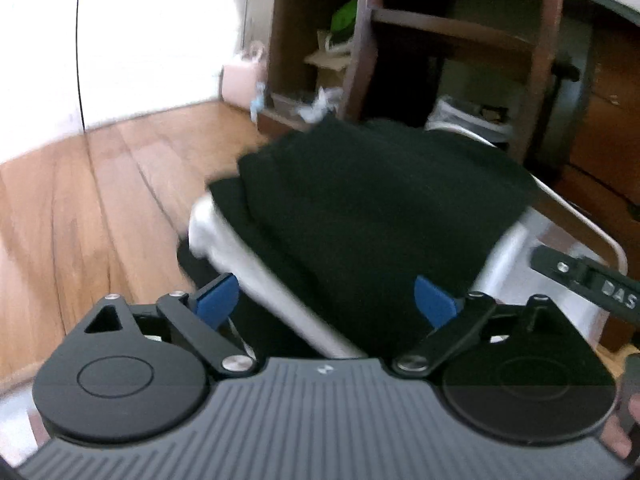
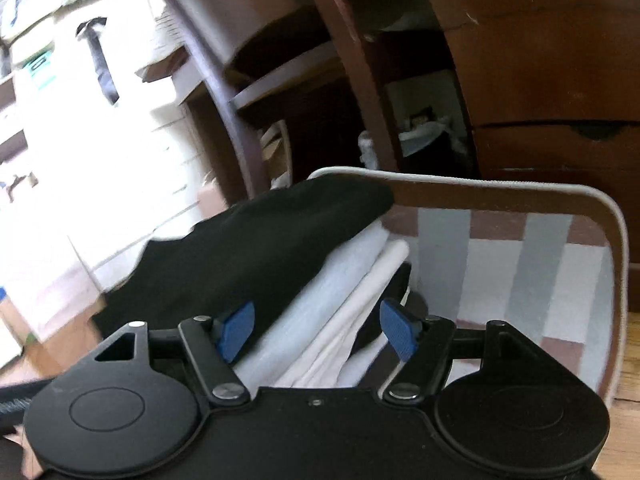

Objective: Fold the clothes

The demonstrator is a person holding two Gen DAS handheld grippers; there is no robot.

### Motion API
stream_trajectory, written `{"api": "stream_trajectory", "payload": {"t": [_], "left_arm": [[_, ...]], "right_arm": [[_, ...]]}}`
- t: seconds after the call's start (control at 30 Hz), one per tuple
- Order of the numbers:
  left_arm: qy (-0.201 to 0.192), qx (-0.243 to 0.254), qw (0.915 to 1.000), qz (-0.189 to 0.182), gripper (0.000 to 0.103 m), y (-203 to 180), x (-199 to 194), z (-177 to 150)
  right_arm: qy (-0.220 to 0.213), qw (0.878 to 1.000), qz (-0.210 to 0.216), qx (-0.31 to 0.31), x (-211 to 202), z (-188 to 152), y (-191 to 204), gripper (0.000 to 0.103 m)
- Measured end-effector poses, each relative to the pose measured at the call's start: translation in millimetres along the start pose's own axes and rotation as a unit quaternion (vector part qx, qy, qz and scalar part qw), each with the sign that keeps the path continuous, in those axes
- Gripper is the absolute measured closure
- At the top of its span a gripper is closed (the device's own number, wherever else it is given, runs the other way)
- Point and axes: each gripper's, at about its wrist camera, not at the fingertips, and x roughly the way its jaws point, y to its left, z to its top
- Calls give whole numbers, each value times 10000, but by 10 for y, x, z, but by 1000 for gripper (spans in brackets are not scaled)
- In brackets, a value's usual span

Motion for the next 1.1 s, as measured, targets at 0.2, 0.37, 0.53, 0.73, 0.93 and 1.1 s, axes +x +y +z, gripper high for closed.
{"api": "stream_trajectory", "payload": {"t": [0.2,0.37,0.53,0.73,0.93,1.1], "left_arm": [[170,-616,9979,92,0,90,-554,-231],[627,-136,9978,184,0,-12,-881,-363],[795,406,9956,292,0,-122,-1106,-514],[927,541,9940,214,0,-130,-1367,-671],[913,642,9936,151,0,-200,-1567,-757],[892,854,9921,217,0,-291,-1684,-813]], "right_arm": [[416,9956,774,-333,-593,-63,150,9],[814,9966,100,-85,-916,-104,35,9],[1007,9948,-119,108,-1270,-167,-45,9],[1216,9905,-449,-454,-1573,-266,91,9],[1427,9813,-725,-1066,-1806,-351,256,9],[1453,9779,-810,-1271,-1941,-386,315,9]]}}
